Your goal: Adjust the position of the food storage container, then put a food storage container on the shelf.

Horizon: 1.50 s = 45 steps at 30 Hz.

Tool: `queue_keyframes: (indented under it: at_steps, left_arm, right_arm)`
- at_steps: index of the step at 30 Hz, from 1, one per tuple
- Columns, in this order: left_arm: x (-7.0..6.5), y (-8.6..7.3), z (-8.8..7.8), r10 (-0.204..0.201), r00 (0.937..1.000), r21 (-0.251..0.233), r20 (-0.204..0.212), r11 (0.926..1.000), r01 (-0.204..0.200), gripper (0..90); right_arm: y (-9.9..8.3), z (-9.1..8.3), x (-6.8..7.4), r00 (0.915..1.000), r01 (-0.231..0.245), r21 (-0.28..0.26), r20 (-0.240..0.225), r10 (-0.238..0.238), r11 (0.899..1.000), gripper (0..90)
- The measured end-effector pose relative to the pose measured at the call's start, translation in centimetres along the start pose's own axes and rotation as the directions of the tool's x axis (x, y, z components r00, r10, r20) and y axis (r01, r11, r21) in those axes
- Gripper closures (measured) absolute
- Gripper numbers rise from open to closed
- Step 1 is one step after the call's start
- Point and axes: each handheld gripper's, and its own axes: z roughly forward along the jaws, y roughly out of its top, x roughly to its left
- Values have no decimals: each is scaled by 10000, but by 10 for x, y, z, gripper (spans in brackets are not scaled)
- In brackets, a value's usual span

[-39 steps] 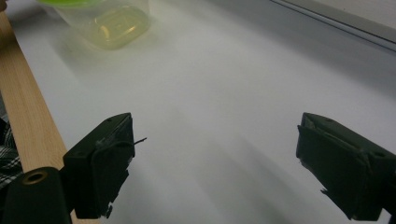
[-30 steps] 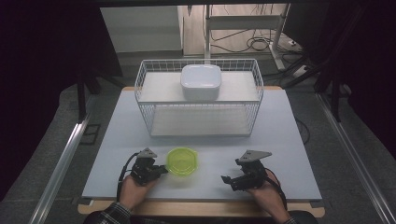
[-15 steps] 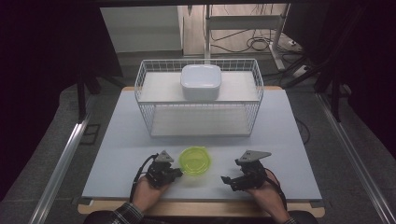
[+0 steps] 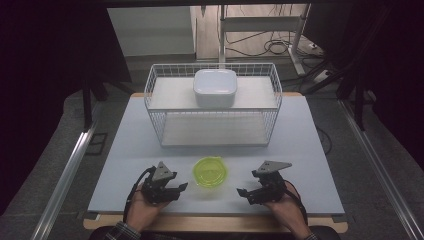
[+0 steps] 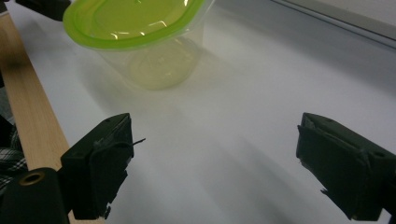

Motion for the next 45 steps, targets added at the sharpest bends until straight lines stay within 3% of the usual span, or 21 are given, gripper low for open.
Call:
queue_keyframes:
  at_steps: [3,4,5,9,16,23,26,31,34,36,40,45]
  left_arm:
    - [-1,-7,-6,-79,10000,-195,-18,9998,79,269]
    - [-3,-10,-8,-135,9990,-164,-420,9998,128,151]
    - [-3,-12,-10,-100,9984,-121,-550,9999,93,98]
    - [-2,-17,-12,-68,9977,-45,-669,10000,65,31]
    - [3,-21,-12,-249,9981,-620,-555,9978,215,22]
    - [7,-24,-11,-330,9987,-847,-398,9960,295,23]
    - [8,-24,-10,-291,9988,-831,-397,9962,257,23]
    - [6,-24,-8,-150,9993,-765,-348,9970,123,23]
    - [5,-24,-7,-59,9995,-732,-321,9973,35,23]
    - [5,-24,-7,-5,9994,-687,-336,9976,-18,23]
    - [5,-24,-6,-1,9995,-675,-310,9977,-20,24]
    - [4,-24,-5,44,9995,-638,-324,9979,-65,25]
  right_arm:
    - [0,-1,0,10000,33,-122,-36,-33,9999,116]
    - [0,-1,0,10000,7,-146,-80,-8,9999,116]
    - [0,-1,0,10000,14,-140,-80,-15,9999,115]
    - [0,-1,0,9999,11,-142,-118,-13,9999,111]
    - [0,-1,-1,9997,230,-274,91,-228,9994,84]
    - [2,-1,-5,9992,-237,-744,300,260,9970,68]
    - [8,0,-3,9992,-155,-735,363,182,9972,63]
    - [19,3,-4,9990,-420,-797,105,430,9959,32]
    - [28,6,-5,9952,-973,-490,-169,965,9941,35]
    - [33,9,-7,9898,-1345,-133,-501,1337,9908,76]
    - [40,15,-11,9822,-1660,15,-884,1654,9861,147]
    - [49,22,-15,9757,-1916,73,-1064,1913,9814,238]
